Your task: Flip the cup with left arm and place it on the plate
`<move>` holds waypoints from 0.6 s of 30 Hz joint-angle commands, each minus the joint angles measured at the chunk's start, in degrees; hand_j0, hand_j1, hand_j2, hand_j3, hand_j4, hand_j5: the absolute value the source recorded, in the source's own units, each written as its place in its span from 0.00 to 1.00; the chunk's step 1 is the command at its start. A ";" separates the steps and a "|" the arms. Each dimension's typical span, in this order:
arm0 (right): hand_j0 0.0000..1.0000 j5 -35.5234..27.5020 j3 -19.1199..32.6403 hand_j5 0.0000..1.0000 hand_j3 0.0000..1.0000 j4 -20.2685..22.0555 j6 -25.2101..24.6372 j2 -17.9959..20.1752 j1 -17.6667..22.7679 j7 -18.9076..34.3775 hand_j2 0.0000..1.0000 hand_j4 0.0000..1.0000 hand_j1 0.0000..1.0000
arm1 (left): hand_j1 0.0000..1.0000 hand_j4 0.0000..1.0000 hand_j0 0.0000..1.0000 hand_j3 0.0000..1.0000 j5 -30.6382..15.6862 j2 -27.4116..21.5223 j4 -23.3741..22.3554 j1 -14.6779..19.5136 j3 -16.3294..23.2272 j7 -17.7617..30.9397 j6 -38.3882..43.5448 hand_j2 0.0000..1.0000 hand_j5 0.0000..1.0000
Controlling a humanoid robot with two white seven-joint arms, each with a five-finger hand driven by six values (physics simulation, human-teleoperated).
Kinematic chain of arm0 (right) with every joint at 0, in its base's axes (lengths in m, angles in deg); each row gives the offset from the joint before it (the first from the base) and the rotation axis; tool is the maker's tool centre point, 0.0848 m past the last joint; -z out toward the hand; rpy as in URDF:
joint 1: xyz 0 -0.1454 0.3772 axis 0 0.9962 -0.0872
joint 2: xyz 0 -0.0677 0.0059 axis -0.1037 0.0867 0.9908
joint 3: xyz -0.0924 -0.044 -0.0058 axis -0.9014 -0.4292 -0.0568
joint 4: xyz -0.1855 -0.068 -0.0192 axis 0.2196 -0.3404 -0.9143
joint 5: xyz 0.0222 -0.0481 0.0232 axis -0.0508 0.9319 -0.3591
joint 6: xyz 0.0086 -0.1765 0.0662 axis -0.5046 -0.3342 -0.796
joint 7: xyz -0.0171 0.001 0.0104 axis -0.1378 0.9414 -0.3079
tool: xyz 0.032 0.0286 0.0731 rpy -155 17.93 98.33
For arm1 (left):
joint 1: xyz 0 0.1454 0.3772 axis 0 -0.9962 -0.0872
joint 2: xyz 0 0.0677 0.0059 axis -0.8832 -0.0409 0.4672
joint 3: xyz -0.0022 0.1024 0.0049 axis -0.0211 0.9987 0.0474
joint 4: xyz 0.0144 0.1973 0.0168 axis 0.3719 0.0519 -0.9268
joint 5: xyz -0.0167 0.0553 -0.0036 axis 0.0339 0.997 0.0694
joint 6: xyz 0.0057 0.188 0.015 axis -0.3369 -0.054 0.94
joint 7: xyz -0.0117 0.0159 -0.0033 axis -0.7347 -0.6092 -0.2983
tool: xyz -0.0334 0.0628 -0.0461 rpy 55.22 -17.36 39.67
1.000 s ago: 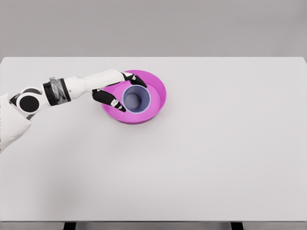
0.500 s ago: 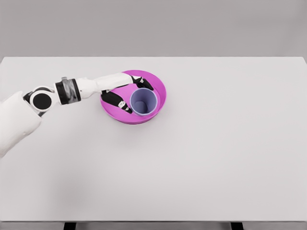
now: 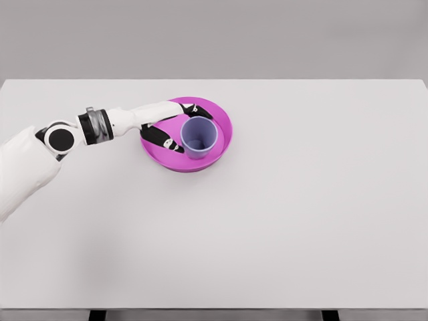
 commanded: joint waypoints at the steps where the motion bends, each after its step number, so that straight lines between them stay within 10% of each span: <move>1: 1.00 0.00 0.00 1.00 1.00 0.00 0.04 0.00 0.00 0.01 1.00 1.00 1.00 | 0.81 0.81 0.81 0.81 -0.26 0.09 -0.40 0.00 -0.07 -0.03 0.08 0.81 0.81; 18: 1.00 0.00 0.00 1.00 1.00 0.00 0.04 0.00 0.00 0.01 1.00 1.00 1.00 | 1.00 1.00 1.00 1.00 -0.08 0.62 -0.49 0.17 -0.59 -0.03 0.08 1.00 1.00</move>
